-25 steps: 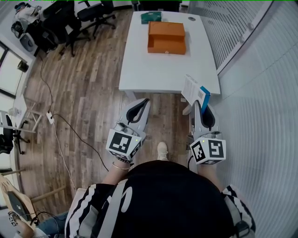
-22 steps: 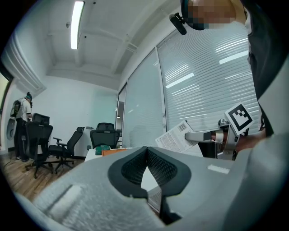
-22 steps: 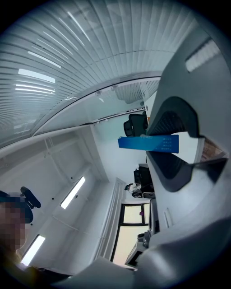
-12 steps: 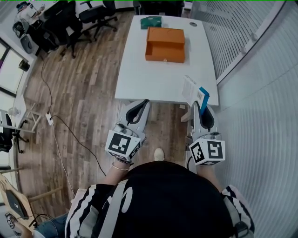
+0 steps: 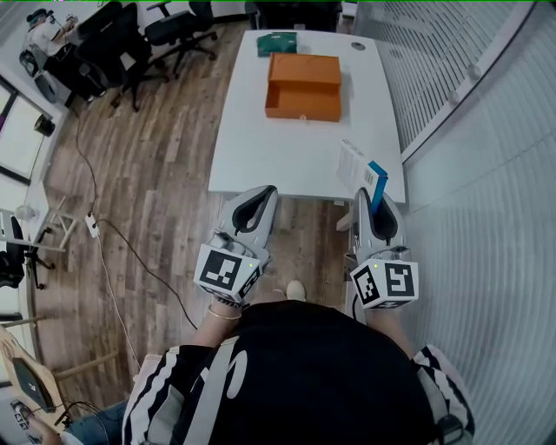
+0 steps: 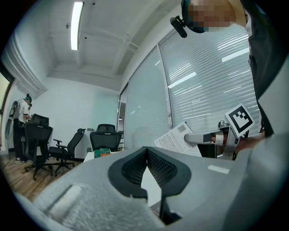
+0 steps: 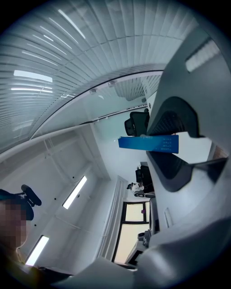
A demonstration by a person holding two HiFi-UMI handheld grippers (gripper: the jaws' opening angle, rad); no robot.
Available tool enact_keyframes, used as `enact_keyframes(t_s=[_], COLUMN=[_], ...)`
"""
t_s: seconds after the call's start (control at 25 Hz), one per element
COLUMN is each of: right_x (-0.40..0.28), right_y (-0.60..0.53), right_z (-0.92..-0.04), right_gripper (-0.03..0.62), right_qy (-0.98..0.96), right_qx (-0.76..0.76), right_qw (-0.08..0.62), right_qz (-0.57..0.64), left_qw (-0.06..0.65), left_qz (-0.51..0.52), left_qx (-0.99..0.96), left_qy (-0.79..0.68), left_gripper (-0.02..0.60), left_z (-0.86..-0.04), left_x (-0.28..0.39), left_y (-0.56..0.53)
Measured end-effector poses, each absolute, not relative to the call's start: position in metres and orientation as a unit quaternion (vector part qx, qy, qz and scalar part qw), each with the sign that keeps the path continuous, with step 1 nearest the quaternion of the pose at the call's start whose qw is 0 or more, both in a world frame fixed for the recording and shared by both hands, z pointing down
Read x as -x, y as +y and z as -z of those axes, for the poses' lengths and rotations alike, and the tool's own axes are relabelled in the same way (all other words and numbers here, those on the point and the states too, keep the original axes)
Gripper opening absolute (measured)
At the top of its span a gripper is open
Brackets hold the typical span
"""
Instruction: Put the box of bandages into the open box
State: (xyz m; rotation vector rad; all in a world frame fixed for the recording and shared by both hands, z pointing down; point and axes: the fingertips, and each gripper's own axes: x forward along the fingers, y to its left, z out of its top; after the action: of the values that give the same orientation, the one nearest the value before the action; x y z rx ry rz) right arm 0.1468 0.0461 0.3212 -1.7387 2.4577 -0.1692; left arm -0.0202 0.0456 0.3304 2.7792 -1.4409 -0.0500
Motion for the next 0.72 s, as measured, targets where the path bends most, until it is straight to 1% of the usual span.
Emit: enact_keyframes(t_s=[0.72], right_x=[-0.1380], right_y=[0.0379], right_z=[-0.3240], right_gripper=[0.081], right_qy=[0.823], right_qx=[0.560], right_qw=[0.068], right_qz=[0.066], left_qw=[0.015], left_qz=[0.014], left_qx=[-0.880], left_qy=[-0.474], left_gripper=[0.002], left_z=[-0.3337], left_x=[0.0261], left_y=[0.0386])
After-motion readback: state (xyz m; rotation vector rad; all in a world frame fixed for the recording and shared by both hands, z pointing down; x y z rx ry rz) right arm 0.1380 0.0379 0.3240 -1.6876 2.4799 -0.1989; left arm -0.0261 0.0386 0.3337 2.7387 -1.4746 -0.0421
